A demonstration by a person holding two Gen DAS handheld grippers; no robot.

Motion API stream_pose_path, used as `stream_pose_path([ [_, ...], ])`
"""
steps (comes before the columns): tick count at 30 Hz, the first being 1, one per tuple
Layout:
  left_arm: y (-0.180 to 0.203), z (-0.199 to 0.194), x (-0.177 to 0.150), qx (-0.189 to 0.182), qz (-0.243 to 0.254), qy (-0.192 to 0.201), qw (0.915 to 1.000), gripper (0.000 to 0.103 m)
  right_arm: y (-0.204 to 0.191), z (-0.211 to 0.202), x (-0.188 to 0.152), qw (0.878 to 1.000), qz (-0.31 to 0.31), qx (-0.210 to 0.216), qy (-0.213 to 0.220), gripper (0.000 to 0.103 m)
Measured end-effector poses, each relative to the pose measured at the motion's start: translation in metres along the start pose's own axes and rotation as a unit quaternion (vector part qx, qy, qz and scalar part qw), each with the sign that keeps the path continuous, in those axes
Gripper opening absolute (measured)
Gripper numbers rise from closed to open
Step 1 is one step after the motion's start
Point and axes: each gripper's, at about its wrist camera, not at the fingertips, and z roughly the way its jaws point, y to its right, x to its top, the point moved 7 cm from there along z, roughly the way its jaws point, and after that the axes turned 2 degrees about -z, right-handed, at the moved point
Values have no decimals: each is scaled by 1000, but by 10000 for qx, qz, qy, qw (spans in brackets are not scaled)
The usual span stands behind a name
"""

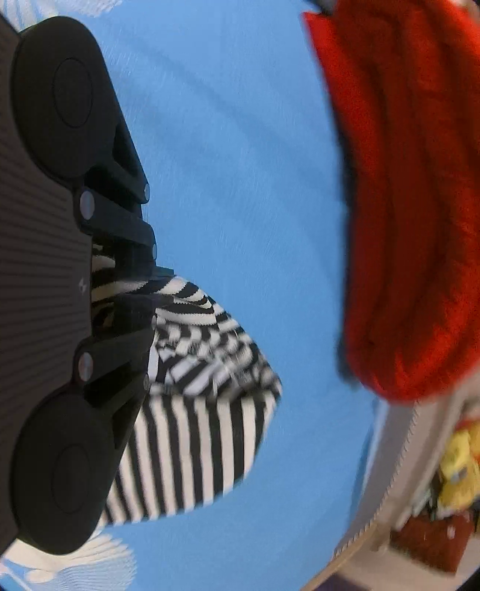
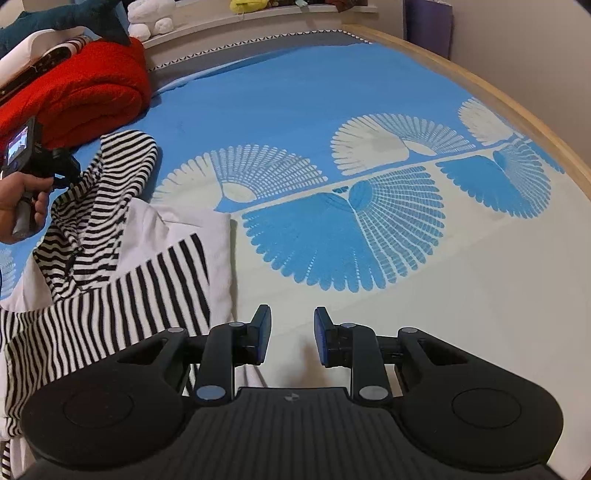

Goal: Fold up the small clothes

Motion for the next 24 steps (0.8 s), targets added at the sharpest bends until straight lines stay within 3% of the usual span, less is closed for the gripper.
stream_pose_path([
  [3,17,-63,-12,-382,572,464,9965,5,-2,-6,6,9999,80,70,86,26],
  [5,28,-119,-34,-575,1164,903,9874,5,-4,-11,10,9997,107,104,174,26],
  [7,42,-183,-80,-670,2116,1477,9638,5,-6,-16,13,9994,157,172,244,27],
  [9,51,-248,-148,-943,3050,1928,9279,5,-6,-21,15,9990,250,253,288,26],
  [10,51,-272,-184,-1134,3354,1921,9153,5,-7,-24,16,9987,311,293,292,26],
  [11,45,-294,-218,-1357,3481,1797,9100,6,-7,-28,17,9982,361,321,343,27],
  [13,22,-320,-275,-1759,3118,1032,9280,7,-9,-35,18,9974,445,359,441,30],
  [14,7,-329,-297,-1821,2744,609,9422,10,-10,-38,17,9969,486,391,475,33],
  [15,-7,-337,-306,-1761,2358,459,9546,10,-12,-41,16,9964,522,441,497,34],
  [17,-29,-350,-303,-1422,1538,314,9773,10,-18,-45,12,9957,559,545,492,35],
  [19,-49,-355,-282,-752,435,18,9962,16,-26,-49,8,9950,559,661,505,35],
  [20,-60,-356,-276,-601,-216,-150,9978,21,-30,-50,7,9947,541,709,507,35],
  [21,-69,-357,-273,-652,-890,-222,9936,24,-35,-51,5,9943,525,779,502,35],
  [23,-78,-352,-274,-1053,-1974,-242,9744,42,-43,-48,1,9934,551,918,411,35],
  [24,-83,-342,-277,-1220,-2356,-303,9637,42,-48,-45,-2,9928,587,997,319,35],
])
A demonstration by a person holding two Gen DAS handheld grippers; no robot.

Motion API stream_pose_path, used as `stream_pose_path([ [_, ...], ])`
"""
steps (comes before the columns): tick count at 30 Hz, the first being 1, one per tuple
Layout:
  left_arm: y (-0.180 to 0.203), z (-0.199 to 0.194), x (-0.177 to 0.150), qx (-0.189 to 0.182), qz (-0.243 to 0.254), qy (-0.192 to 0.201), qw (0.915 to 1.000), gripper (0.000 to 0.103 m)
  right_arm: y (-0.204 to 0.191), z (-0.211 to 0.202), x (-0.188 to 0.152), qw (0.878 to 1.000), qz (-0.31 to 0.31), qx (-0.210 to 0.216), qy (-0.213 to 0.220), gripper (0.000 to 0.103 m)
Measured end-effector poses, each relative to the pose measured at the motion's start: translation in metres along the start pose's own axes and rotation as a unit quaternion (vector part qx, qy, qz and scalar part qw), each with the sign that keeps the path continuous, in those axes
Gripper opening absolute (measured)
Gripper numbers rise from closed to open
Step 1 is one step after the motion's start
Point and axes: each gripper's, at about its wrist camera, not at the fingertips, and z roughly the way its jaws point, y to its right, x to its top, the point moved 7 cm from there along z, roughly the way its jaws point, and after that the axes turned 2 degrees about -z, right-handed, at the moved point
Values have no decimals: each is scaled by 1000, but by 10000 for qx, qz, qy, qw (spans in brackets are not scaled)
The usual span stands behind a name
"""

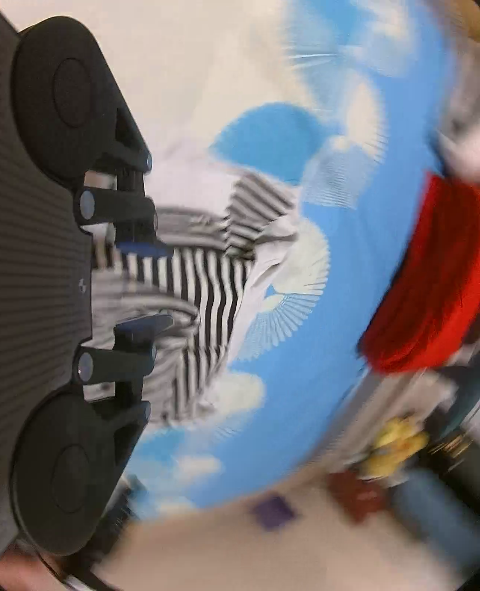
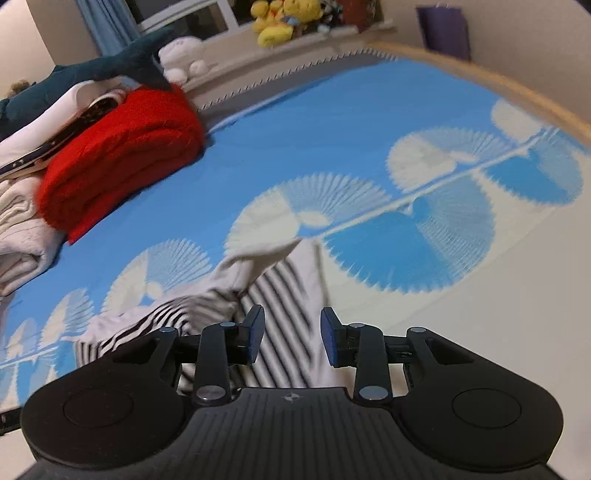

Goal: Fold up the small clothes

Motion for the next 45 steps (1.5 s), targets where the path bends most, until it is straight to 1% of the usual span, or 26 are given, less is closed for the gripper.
stream_pose_path([
  [1,-9,9,-4,-10,-205,-91,9997,42,-4,5,-4,9999,52,89,-109,35],
  [3,-22,37,-14,423,-641,-535,9956,42,-11,15,-10,9991,129,249,-309,35],
  [6,-26,74,-12,11,-1499,-1070,9829,41,-24,32,-24,9947,259,633,-768,35],
  [7,-28,81,-11,-54,-1652,-1145,9796,41,-27,38,-29,9921,320,762,-940,36],
  [11,-34,96,-18,254,-1301,-1173,9842,42,-39,59,-48,9850,409,887,-1420,44],
  [15,-56,110,-30,267,-1439,-1288,9808,39,-51,77,-63,9852,-44,632,-1593,45],
  [16,-58,110,-33,304,-1443,-1309,9804,31,-52,82,-67,9849,-43,564,-1636,45],
  [17,-59,112,-34,278,-1446,-1352,9798,15,-51,84,-69,9844,-10,545,-1672,44],
  [19,-57,105,-32,171,-1378,-1343,9812,7,-55,85,-70,9841,77,621,-1663,33],
  [20,-53,104,-29,104,-1266,-1296,9834,3,-58,85,-69,9839,95,700,-1642,17],
  [21,-48,101,-25,36,-1132,-1235,9859,2,-60,84,-68,9836,117,796,-1615,5],
  [23,-42,87,-14,-62,-980,-941,9907,2,-59,79,-62,9831,377,1032,-1467,1],
  [25,-35,71,0,-269,-873,-597,9940,1,-51,66,-47,9818,893,1244,-1124,1],
  [27,-27,48,17,-606,-831,-128,9946,1,-44,42,-23,9794,1241,1482,-577,1],
  [29,-22,28,30,-812,-661,342,9939,2,-36,9,1,9828,1157,1429,174,1],
  [31,-22,19,36,-824,-575,558,9934,2,-25,-10,9,9838,1151,1284,500,0],
  [33,-30,26,31,-647,-649,347,9952,2,-8,-6,-2,9831,1437,1121,141,0],
  [35,-46,49,13,-54,-768,-459,9960,2,7,8,-23,9817,1644,849,-442,0],
  [36,-57,61,-1,233,-929,-971,9907,2,13,15,-34,9792,1749,742,-713,0],
  [37,-68,73,-18,393,-1153,-1504,9811,3,17,21,-43,9749,1902,725,-900,0],
  [38,-75,78,-28,367,-1329,-1790,9742,3,16,23,-47,9729,1960,779,-947,1],
  [39,-81,81,-33,367,-1496,-1910,9694,4,13,24,-45,9725,1937,896,-931,0],
  [40,-83,79,-31,474,-1500,-1817,9707,5,8,23,-42,9734,1843,1045,-867,0],
  [42,-80,69,-19,660,-1205,-1365,9811,18,-1,21,-34,9772,1637,1112,-764,1],
  [43,-73,64,-12,569,-1103,-1141,9857,31,-3,22,-34,9800,1504,1020,-817,1],
  [45,-60,65,-5,80,-1052,-969,9897,34,3,30,-42,9840,1302,622,-1048,5],
])
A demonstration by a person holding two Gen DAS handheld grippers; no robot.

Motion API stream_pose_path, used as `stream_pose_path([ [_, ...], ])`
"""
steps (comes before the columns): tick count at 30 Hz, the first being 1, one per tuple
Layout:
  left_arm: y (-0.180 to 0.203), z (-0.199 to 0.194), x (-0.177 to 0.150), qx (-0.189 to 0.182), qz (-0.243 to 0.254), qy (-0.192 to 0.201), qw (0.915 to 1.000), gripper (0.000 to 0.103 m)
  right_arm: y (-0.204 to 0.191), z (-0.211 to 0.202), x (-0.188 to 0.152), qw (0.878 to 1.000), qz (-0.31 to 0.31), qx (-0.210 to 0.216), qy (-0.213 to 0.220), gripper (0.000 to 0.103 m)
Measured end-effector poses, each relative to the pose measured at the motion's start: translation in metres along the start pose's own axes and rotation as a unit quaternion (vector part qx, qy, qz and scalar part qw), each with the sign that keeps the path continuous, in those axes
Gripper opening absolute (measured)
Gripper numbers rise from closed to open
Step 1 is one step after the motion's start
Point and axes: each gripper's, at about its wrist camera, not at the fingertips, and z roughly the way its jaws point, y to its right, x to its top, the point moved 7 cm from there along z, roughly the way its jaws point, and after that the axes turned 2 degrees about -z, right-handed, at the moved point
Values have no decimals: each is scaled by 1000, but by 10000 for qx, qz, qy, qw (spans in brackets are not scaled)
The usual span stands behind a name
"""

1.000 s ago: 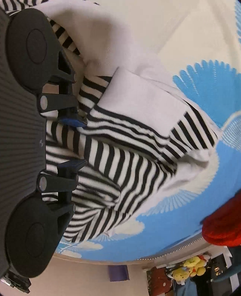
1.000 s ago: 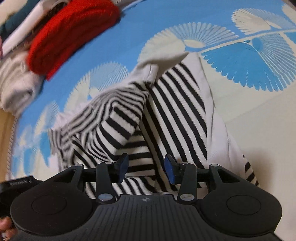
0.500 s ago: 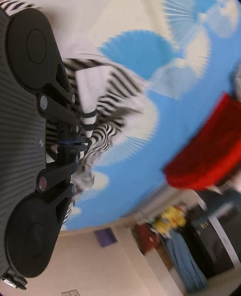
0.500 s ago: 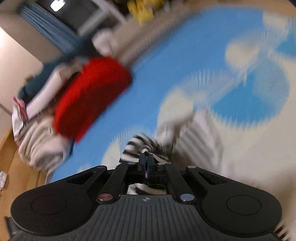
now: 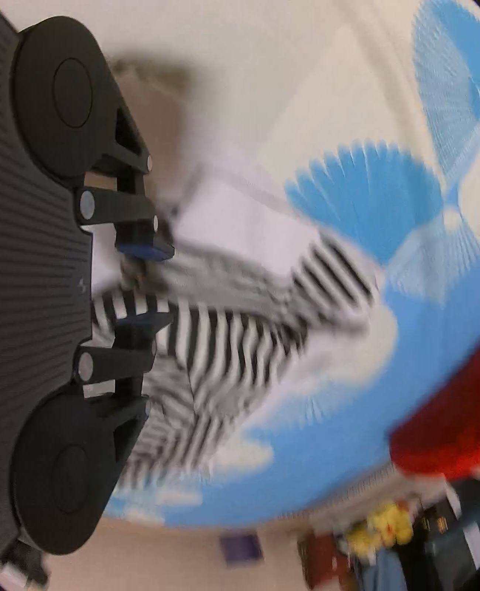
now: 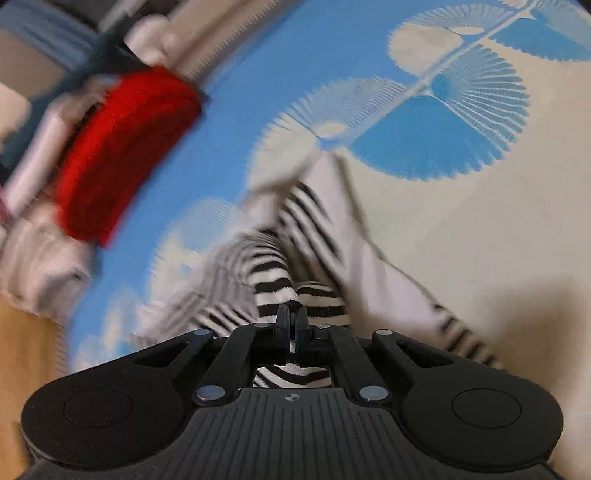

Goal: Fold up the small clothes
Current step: 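Grasp the hem with both grippers and fold it toward the hood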

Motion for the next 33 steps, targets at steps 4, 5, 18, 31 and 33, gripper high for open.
stream_pose_path([
  [4,12,16,-9,-212,117,-82,9997,35,18,10,-8,9986,97,-502,-112,23],
  [5,11,24,-13,-97,167,-155,9997,34,18,12,-5,9990,132,-417,-83,25],
  [18,16,-48,18,-136,682,1124,9912,1,-13,-3,-1,9969,324,698,188,1],
  [31,-6,-16,6,534,857,566,9933,41,-6,18,-11,9989,-276,-371,23,56],
  [33,-11,1,-3,519,580,249,9967,34,-2,27,-9,9990,-298,-328,-7,55],
])
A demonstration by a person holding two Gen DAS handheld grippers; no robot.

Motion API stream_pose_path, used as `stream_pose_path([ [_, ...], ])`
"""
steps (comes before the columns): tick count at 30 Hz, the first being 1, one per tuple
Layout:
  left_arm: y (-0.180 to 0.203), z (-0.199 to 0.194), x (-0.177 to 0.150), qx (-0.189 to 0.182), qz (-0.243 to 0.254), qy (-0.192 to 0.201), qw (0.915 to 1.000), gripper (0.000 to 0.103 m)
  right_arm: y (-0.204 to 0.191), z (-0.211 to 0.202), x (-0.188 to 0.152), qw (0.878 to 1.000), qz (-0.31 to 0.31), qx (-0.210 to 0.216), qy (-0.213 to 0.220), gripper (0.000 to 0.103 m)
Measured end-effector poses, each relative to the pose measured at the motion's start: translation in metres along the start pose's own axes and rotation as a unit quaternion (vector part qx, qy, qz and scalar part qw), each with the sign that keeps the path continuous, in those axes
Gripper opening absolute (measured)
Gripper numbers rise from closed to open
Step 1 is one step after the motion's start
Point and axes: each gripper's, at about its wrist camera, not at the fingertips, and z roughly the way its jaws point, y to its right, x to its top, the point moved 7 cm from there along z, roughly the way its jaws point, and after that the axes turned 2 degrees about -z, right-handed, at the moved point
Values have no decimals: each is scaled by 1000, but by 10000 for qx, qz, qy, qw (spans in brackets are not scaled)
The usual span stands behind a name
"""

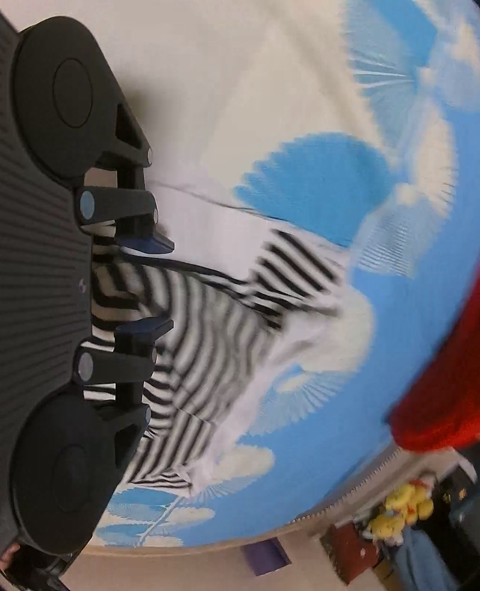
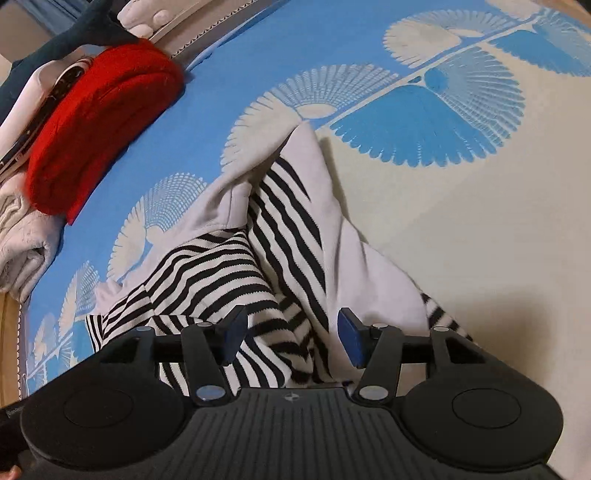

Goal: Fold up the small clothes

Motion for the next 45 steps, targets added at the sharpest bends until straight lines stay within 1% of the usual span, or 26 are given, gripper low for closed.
stream_pose_path([
  [1,-4,5,-2,-43,-145,-164,9998,13,0,7,-1,9999,-7,61,-108,53],
  [2,-5,9,-4,-93,-252,-243,9993,3,-1,12,-3,9997,-48,111,-233,39],
  [3,-5,4,-2,-138,-229,-164,9995,3,-4,16,-4,9994,-59,165,-287,7],
  [5,7,-13,7,-228,71,223,9995,3,-2,5,1,9993,208,306,-15,3],
  [7,17,-35,16,-357,374,634,9966,2,-9,-15,13,9961,322,657,497,3],
  [9,17,-39,16,-161,594,717,9955,2,-5,-22,17,9950,421,609,671,3],
  [11,4,-18,6,165,546,224,9981,3,10,-4,7,9974,636,185,299,3],
  [13,-9,4,-5,416,390,-292,9979,4,30,19,-10,9941,1017,-165,-328,4],
  [15,-10,6,-8,499,495,-385,9968,10,34,27,-18,9925,1013,-386,-571,13],
  [18,6,-25,5,221,756,174,9967,25,21,11,-5,9967,489,-627,-161,34],
  [19,14,-35,7,134,958,419,9944,29,16,1,0,9971,309,-689,84,37],
  [21,30,-45,6,-39,1379,725,9878,29,2,-18,5,9960,-98,-649,601,40],
  [24,36,-27,-1,-184,1451,525,9878,29,-24,-27,7,9909,-790,-161,1077,40],
  [25,31,-15,-3,-194,1340,365,9901,29,-31,-21,3,9915,-867,55,964,40],
  [26,21,1,-6,-103,1191,142,9927,27,-31,-8,-1,9948,-750,273,639,40],
  [27,9,17,-10,130,1033,-152,9944,24,-25,7,-8,9978,-553,287,229,40],
  [28,0,27,-14,320,936,-344,9945,13,-10,26,-17,9991,-350,-46,-227,39],
  [29,0,25,-13,338,933,-309,9946,13,3,38,-22,9980,-215,-332,-501,25],
  [31,9,11,-7,248,1066,-216,9938,13,11,42,-19,9982,-19,-339,-501,21],
  [34,27,-8,-1,-38,1413,115,9899,18,0,24,-7,9993,-217,-186,-233,33],
  [35,24,-2,-2,10,1465,50,9892,19,-2,19,-7,9995,-258,-102,-161,40],
  [36,20,9,-8,200,1465,-160,9889,18,-4,20,-7,9990,-344,-114,-243,41],
  [38,9,21,-19,487,1489,-590,9859,17,7,32,-14,9972,-249,-329,-631,36],
  [41,28,-19,-15,277,1666,-90,9856,17,7,17,-12,9977,13,-326,-597,34],
  [43,39,-63,-14,57,1807,396,9827,18,-3,-18,2,9994,-244,-222,-41,35],
  [45,42,-104,-21,-92,1927,694,9788,18,-10,-61,16,9970,-485,-236,553,39],
])
